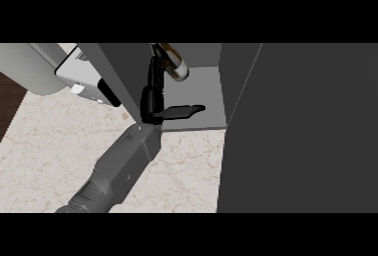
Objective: Pick up the wine, place it into the cabinet and close the cabinet
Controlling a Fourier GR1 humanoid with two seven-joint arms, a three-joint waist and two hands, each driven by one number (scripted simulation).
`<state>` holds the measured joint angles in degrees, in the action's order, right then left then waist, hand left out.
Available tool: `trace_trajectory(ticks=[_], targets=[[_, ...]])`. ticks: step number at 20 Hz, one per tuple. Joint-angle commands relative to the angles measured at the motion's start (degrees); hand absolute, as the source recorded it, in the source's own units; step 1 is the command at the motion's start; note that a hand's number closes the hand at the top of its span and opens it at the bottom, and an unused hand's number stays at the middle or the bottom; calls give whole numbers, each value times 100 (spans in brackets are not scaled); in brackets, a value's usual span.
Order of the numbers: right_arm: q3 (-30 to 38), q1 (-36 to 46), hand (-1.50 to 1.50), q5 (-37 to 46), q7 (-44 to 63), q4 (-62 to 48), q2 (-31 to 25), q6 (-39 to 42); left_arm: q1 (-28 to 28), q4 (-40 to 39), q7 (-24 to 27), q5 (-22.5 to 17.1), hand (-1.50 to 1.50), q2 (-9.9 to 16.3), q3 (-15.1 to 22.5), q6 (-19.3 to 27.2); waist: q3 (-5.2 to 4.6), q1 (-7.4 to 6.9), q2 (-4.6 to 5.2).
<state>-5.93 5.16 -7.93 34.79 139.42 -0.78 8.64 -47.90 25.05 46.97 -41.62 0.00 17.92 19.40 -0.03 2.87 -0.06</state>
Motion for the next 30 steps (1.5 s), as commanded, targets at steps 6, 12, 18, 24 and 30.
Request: trace_trajectory(ticks=[6,12,18,24,30], targets=[[166,-375,-150,-83,57,448,-102,-50,1356,2506,-630,17,-150,0,1422,1523,6,-295,-24],[259,-226,-150,-157,260,654,-148,-168,2145,3767,-685,465,-150,2,1824,2058,4,-293,-14],[219,-431,-150,-149,219,663,-166,-96,3129,5733,-1303,823,-150,313,2537,2878,6,-324,-29],[429,-574,-150,-512,165,680,-336,124,3891,6630,-1631,1324,-150,749,2815,3079,7,-296,-15],[103,-482,-150,-312,191,669,-172,62,4555,7455,-1550,1413,-150,1066,2733,2676,4,-287,-8]])
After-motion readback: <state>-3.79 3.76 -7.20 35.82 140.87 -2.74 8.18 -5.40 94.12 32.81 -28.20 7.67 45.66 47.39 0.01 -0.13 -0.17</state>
